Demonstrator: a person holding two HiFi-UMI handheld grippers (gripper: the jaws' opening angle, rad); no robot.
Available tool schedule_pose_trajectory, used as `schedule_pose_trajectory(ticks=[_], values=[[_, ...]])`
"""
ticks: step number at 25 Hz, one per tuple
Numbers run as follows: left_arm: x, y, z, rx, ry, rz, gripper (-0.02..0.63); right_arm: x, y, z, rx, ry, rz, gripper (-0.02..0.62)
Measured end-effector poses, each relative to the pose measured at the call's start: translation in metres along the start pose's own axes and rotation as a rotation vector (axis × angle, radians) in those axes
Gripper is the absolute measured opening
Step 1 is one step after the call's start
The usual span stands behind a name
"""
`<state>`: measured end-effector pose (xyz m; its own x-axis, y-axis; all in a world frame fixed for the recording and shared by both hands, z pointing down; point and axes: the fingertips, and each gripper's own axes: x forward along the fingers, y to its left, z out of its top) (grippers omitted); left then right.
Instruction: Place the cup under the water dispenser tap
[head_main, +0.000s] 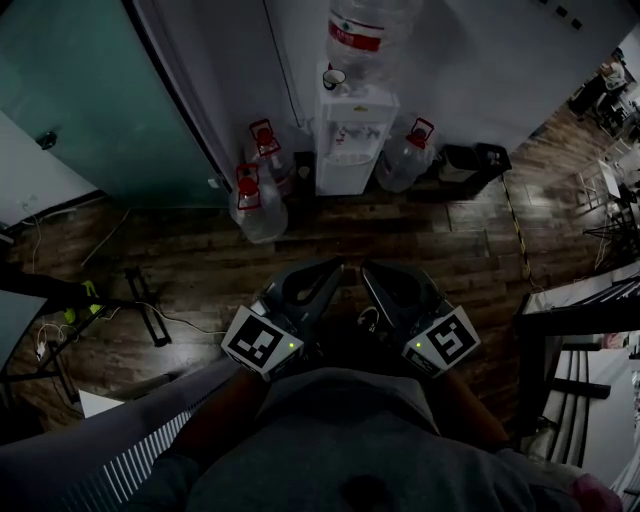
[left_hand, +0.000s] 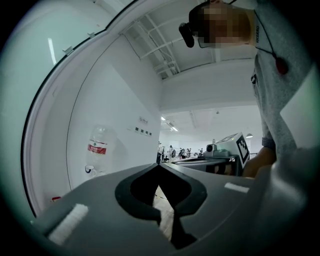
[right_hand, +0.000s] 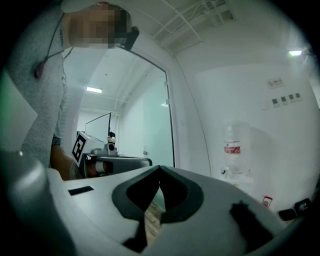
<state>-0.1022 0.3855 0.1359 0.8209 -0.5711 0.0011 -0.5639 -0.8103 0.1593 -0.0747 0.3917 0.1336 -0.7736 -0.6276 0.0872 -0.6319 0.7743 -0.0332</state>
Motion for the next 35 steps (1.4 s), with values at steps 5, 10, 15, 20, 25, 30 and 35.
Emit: schedule_pose_trajectory(ticks=[5, 10, 15, 20, 25, 30, 35], values=[[0.018, 0.021, 0.003, 0.009, 0.000, 0.013, 0.008, 0.018, -0.023, 0.001, -0.001, -0.012, 0.018, 0.014], [0.050, 0.040, 0.008, 0.016, 0.000, 0.022, 0.008, 0.032, -0.059, 0.007, -0.012, -0.023, 0.046, 0.014], [0.085, 0.065, 0.013, 0.021, 0.003, 0.044, 0.008, 0.044, -0.103, 0.009, -0.037, -0.018, 0.069, 0.014], [0.124, 0.083, 0.018, 0.028, 0.011, 0.071, 0.008, 0.052, -0.144, 0.013, -0.039, -0.014, 0.104, 0.014], [0.161, 0.094, 0.020, 0.033, 0.019, 0.102, 0.008, 0.054, -0.181, 0.015, -0.032, -0.016, 0.140, 0.014], [0.189, 0.104, 0.019, 0.032, 0.021, 0.138, 0.009, 0.052, -0.208, 0.011, -0.010, -0.015, 0.184, 0.014], [0.208, 0.109, 0.017, 0.032, 0.024, 0.160, 0.008, 0.054, -0.228, 0.006, 0.002, -0.017, 0.205, 0.014]])
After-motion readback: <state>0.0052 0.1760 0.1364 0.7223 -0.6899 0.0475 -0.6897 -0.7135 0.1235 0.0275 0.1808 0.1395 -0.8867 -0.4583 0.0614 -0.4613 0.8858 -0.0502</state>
